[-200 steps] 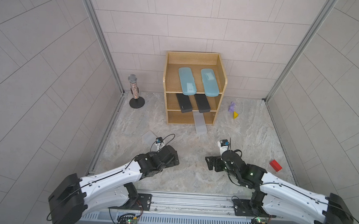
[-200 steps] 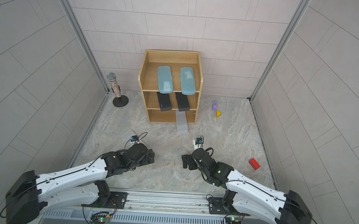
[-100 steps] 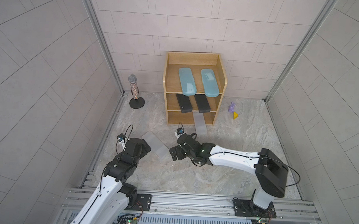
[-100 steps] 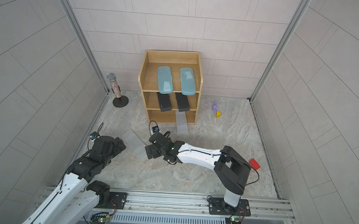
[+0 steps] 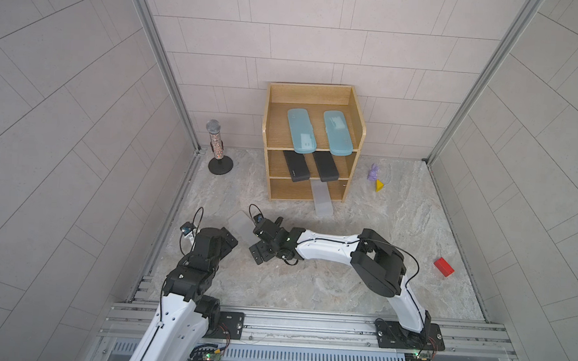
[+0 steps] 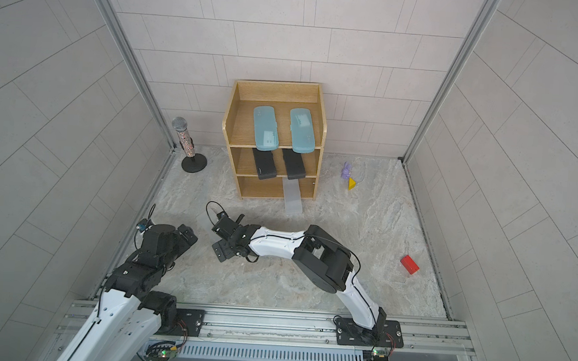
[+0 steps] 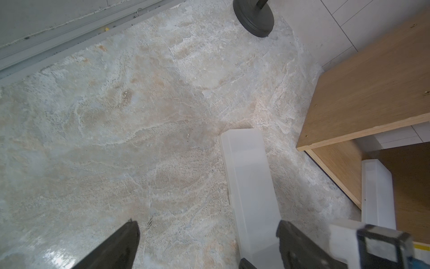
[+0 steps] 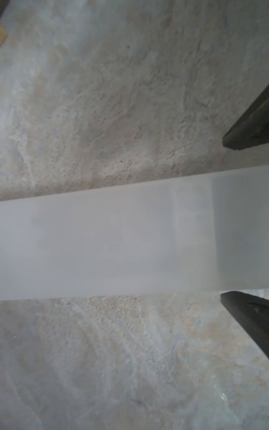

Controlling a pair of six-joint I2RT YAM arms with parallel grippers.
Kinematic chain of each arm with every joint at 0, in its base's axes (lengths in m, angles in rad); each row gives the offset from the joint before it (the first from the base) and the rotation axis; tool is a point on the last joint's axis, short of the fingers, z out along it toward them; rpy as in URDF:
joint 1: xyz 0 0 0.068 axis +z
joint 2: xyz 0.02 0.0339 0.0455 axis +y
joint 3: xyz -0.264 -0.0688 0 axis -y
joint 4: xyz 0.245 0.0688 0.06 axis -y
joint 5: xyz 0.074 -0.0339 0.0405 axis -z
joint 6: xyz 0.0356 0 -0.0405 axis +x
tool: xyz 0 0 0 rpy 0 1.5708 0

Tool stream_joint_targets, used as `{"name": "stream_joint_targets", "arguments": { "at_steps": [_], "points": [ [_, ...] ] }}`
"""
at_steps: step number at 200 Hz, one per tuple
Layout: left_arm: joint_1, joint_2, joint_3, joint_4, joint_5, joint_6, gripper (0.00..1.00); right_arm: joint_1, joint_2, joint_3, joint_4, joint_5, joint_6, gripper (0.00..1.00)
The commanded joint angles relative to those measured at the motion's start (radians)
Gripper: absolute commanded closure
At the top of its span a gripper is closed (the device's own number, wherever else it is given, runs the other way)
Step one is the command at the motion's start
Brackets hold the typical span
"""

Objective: Place the pencil cases on the shelf according to color
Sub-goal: Pick up the pencil case from the center of the board, then place the pencil case on the shelf.

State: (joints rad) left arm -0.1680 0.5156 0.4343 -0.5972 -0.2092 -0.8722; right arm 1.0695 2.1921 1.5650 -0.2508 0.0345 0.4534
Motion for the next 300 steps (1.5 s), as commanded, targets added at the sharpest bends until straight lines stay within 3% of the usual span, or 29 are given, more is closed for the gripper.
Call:
{"name": "stream_joint_targets", "arguments": {
  "at_steps": [1, 21, 39, 70, 121, 158, 197, 240, 300],
  "points": [
    [0.008, -0.014, -0.009, -0.027, 0.006, -0.001, 0.00, 0.013, 0.035, 0.029, -0.031, 0.042, 0.000, 0.00],
    [0.007, -0.029, -0.019, -0.025, 0.012, -0.005, 0.00, 0.034, 0.057, 0.025, -0.017, 0.107, 0.009, 0.00],
    [0.008, -0.037, -0.023, -0.023, 0.023, -0.011, 0.00, 0.046, 0.067, 0.005, 0.002, 0.120, 0.028, 0.07],
    [0.008, -0.038, -0.020, -0.028, 0.034, -0.008, 0.00, 0.056, 0.028, -0.109, 0.087, 0.144, 0.071, 0.33],
    [0.008, -0.037, -0.007, -0.023, 0.063, -0.004, 0.00, 0.061, -0.194, -0.357, 0.238, 0.229, 0.145, 0.62],
    [0.005, 0.070, 0.014, 0.039, 0.112, 0.032, 0.00, 0.050, -0.380, -0.568, 0.363, 0.307, 0.260, 0.65],
    [-0.006, 0.199, 0.031, 0.112, 0.176, 0.064, 0.00, -0.032, -0.412, -0.590, 0.381, 0.289, 0.339, 0.66],
    [-0.008, 0.227, 0.041, 0.132, 0.197, 0.079, 0.00, -0.119, -0.303, -0.424, 0.329, 0.253, 0.375, 0.66],
    [-0.008, 0.252, 0.034, 0.158, 0.188, 0.109, 0.00, -0.166, -0.083, -0.139, 0.219, 0.332, 0.394, 0.66]
  ]
}}
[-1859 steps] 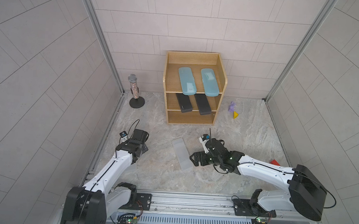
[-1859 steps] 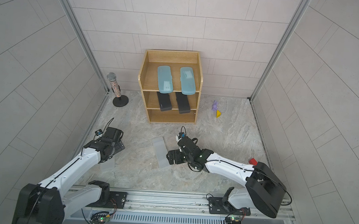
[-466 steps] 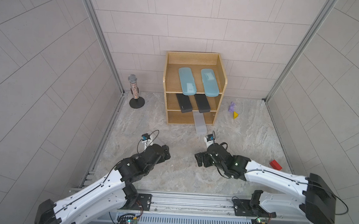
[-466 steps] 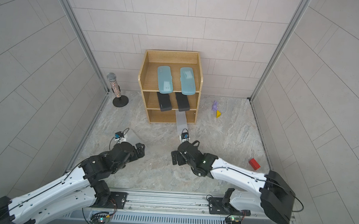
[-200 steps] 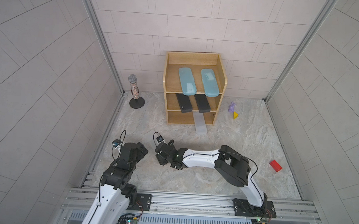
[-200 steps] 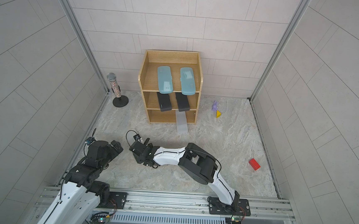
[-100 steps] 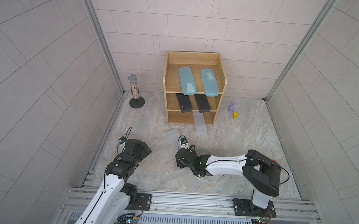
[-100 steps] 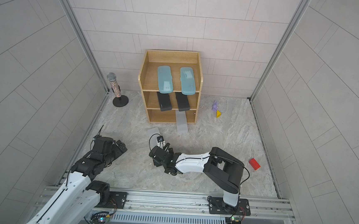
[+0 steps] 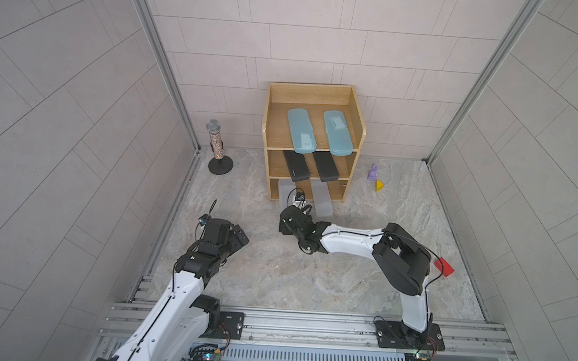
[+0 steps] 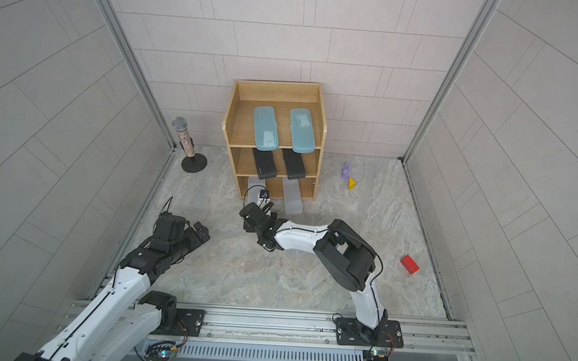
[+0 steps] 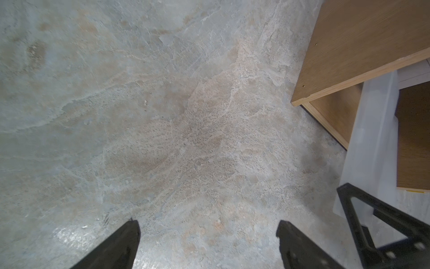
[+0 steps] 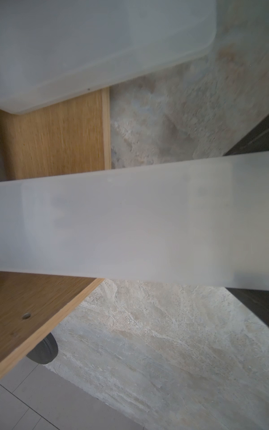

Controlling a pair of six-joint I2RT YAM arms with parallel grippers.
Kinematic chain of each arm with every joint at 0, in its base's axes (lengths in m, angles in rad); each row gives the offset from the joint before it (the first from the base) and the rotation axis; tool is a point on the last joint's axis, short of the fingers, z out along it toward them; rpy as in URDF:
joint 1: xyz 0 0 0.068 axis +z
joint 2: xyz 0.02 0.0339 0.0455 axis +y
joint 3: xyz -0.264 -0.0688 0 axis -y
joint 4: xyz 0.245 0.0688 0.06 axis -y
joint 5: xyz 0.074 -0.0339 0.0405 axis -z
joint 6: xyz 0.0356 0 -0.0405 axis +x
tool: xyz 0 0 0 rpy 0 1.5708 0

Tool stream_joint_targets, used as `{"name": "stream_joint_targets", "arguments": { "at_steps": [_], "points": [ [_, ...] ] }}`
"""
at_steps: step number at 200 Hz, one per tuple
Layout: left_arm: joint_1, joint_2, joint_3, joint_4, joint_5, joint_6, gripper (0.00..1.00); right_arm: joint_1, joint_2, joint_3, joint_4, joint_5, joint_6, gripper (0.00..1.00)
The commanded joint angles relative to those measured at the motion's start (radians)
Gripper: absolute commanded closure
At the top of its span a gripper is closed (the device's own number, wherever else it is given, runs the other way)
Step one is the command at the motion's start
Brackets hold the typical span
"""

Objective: Place the pencil cases on the shelf according to color
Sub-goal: Place the pencil case on the shelf.

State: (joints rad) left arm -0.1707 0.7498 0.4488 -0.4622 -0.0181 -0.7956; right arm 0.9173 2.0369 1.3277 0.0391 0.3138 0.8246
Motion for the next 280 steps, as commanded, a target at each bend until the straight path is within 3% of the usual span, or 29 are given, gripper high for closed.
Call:
{"name": "stream_joint_targets", "arguments": {
  "at_steps": [1, 73, 110, 134, 194, 280],
  "points": [
    [-0.005, 0.019, 0.020, 0.024, -0.002, 0.033, 0.00, -0.014, 0.077, 0.102, -0.073, 0.054, 0.024, 0.66],
    [-0.004, 0.060, 0.030, 0.049, 0.022, 0.106, 0.00, -0.065, 0.235, 0.361, -0.231, 0.109, 0.019, 0.55],
    [-0.005, 0.069, 0.034, 0.054, 0.038, 0.111, 0.00, -0.099, 0.279, 0.409, -0.259, 0.066, 0.011, 0.27],
    [-0.005, 0.067, 0.031, 0.056, 0.036, 0.116, 0.00, -0.100, 0.268, 0.405, -0.263, 0.052, -0.008, 0.17],
    [-0.005, 0.047, 0.031, 0.025, 0.018, 0.109, 0.00, -0.071, 0.173, 0.273, -0.203, 0.027, -0.025, 0.00],
    [-0.010, -0.056, 0.037, -0.038, -0.014, 0.048, 0.00, 0.022, -0.074, -0.004, -0.107, 0.061, -0.070, 0.00]
  ]
}}
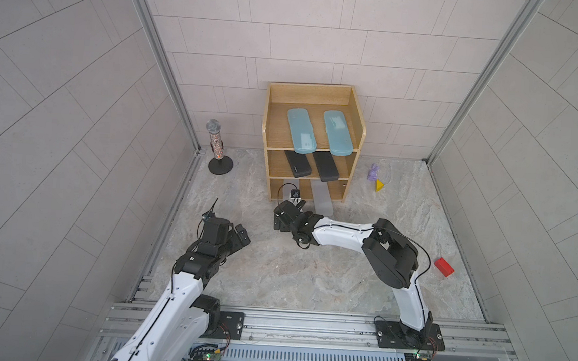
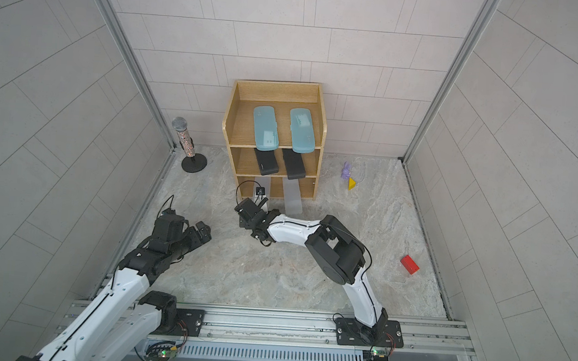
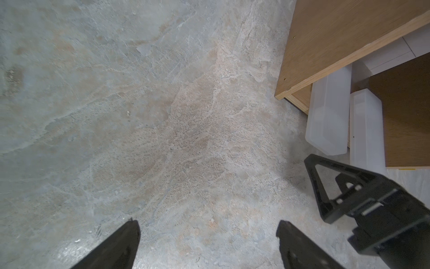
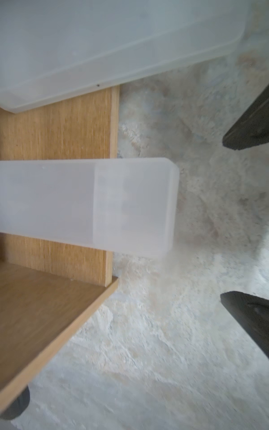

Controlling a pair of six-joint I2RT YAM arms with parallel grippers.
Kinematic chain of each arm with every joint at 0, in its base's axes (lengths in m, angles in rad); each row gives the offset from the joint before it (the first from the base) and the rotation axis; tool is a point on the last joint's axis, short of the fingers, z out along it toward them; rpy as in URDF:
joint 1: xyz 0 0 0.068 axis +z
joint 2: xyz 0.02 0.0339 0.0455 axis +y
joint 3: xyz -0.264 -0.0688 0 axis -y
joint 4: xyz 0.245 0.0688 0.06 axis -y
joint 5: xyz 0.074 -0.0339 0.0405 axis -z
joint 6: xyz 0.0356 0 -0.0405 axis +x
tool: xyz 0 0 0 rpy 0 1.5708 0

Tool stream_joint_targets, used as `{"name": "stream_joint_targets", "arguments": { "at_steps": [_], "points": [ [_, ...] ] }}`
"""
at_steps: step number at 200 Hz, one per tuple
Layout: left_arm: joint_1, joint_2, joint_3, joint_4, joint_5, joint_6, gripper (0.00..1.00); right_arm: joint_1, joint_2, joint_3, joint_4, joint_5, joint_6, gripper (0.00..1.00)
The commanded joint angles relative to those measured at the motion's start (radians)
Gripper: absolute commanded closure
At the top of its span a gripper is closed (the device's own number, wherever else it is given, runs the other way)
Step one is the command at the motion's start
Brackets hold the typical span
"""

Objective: Place the pencil cases on the shelf according to color
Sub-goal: Place the pencil case on the shelf.

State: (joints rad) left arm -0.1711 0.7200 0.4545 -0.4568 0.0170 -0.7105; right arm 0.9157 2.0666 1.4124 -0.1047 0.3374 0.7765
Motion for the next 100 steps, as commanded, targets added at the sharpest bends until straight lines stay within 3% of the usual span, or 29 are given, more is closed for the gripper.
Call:
{"name": "stream_joint_targets", "arguments": {
  "at_steps": [1, 44, 83, 100],
  "points": [
    [-0.010, -0.027, 0.032, -0.045, -0.054, -0.042, 0.00, 0.026, -0.109, -0.094, 0.039, 0.041, -0.024, 0.00],
    [-0.075, -0.016, 0.088, -0.015, -0.154, 0.005, 0.00, 0.116, -0.408, -0.407, 0.125, 0.268, -0.133, 0.00],
    [-0.120, 0.087, 0.089, 0.168, -0.239, 0.074, 0.00, 0.104, -0.819, -0.688, 0.154, 0.419, -0.284, 0.00],
    [-0.121, 0.113, 0.058, 0.293, -0.251, 0.151, 0.00, 0.037, -0.985, -0.766, 0.125, 0.451, -0.357, 0.00]
  ]
}}
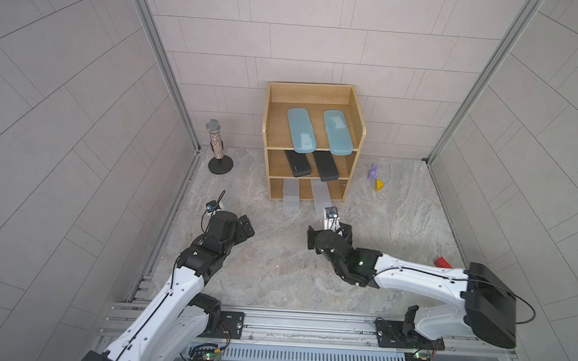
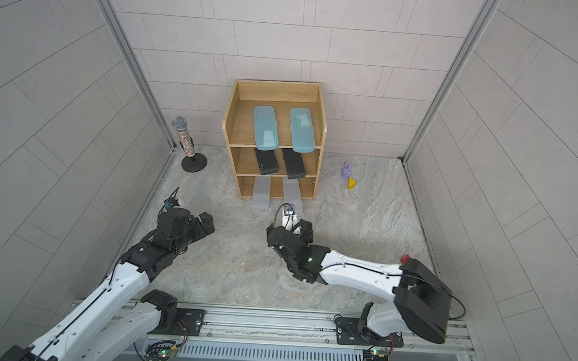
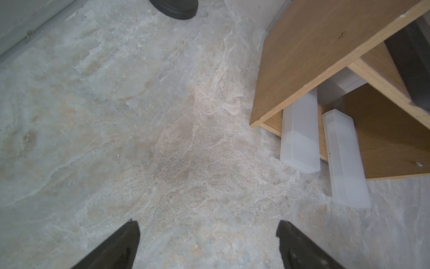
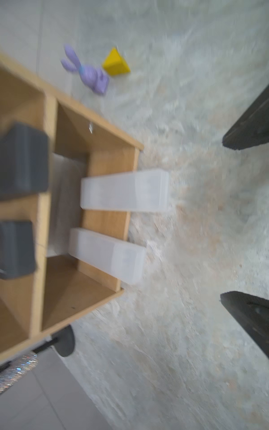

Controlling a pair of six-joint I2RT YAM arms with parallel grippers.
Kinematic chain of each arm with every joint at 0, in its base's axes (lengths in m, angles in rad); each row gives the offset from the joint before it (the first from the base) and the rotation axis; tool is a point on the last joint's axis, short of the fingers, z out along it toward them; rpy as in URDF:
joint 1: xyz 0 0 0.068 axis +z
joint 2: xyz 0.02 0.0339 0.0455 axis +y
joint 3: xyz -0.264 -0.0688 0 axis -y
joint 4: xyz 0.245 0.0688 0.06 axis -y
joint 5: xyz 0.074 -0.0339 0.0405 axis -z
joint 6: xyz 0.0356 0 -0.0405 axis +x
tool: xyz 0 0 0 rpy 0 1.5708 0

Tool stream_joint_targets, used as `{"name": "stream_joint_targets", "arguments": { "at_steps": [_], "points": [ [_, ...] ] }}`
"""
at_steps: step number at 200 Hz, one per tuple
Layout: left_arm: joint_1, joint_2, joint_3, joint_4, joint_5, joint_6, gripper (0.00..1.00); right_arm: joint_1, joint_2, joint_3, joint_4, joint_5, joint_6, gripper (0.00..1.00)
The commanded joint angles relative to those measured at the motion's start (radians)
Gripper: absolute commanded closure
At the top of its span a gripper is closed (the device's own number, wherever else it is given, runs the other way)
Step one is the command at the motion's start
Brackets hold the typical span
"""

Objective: Place the pencil cases on the shelf according to color
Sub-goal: Place the pencil case on the shelf, then reset both arms

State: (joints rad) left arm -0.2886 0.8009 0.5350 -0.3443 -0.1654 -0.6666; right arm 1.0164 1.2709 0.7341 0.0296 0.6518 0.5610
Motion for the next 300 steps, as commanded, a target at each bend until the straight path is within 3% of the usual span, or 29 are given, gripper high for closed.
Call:
{"name": "stream_joint_targets", "arguments": {
  "at_steps": [1, 24, 48, 72, 92, 140, 169, 208, 225, 246, 272, 280, 300],
  "points": [
    [-0.004, 0.034, -0.024, 0.188, -0.069, 0.112, 0.00, -0.068, -0.202, -0.092, -0.013, 0.136, -0.146, 0.00],
    [-0.001, 0.042, -0.081, 0.352, -0.088, 0.251, 0.00, -0.272, -0.386, -0.193, -0.040, 0.019, -0.220, 0.00],
    [0.007, 0.056, -0.122, 0.430, -0.250, 0.322, 0.00, -0.449, -0.514, -0.289, 0.012, -0.016, -0.305, 0.00],
    [0.057, 0.079, -0.146, 0.460, -0.315, 0.333, 0.00, -0.571, -0.562, -0.343, 0.053, -0.023, -0.358, 0.00],
    [0.123, 0.088, -0.182, 0.555, -0.303, 0.305, 0.00, -0.654, -0.545, -0.388, 0.119, -0.031, -0.378, 0.00],
    [0.207, 0.204, -0.145, 0.633, -0.257, 0.356, 0.00, -0.817, -0.429, -0.478, 0.304, -0.092, -0.371, 0.00],
    [0.212, 0.235, -0.204, 0.762, -0.349, 0.446, 0.00, -0.857, -0.329, -0.497, 0.422, -0.103, -0.387, 0.00],
    [0.215, 0.417, -0.281, 1.064, -0.327, 0.486, 0.00, -0.878, -0.102, -0.507, 0.694, -0.095, -0.442, 0.00],
    [0.215, 0.452, -0.248, 1.061, -0.251, 0.512, 0.00, -0.884, -0.017, -0.475, 0.763, -0.102, -0.464, 0.00],
    [0.219, 0.527, -0.189, 1.060, -0.294, 0.513, 0.00, -0.899, 0.098, -0.479, 0.953, -0.132, -0.482, 0.00],
    [0.223, 0.562, -0.166, 1.072, -0.248, 0.550, 0.00, -0.934, 0.256, -0.508, 1.189, -0.240, -0.484, 0.00],
    [0.223, 0.566, -0.174, 1.067, -0.235, 0.567, 0.00, -0.931, 0.258, -0.516, 1.180, -0.287, -0.490, 0.00],
    [0.244, 0.757, -0.259, 1.441, -0.233, 0.557, 0.00, -0.937, 0.341, -0.486, 1.215, -0.294, -0.499, 0.00]
  ]
}}
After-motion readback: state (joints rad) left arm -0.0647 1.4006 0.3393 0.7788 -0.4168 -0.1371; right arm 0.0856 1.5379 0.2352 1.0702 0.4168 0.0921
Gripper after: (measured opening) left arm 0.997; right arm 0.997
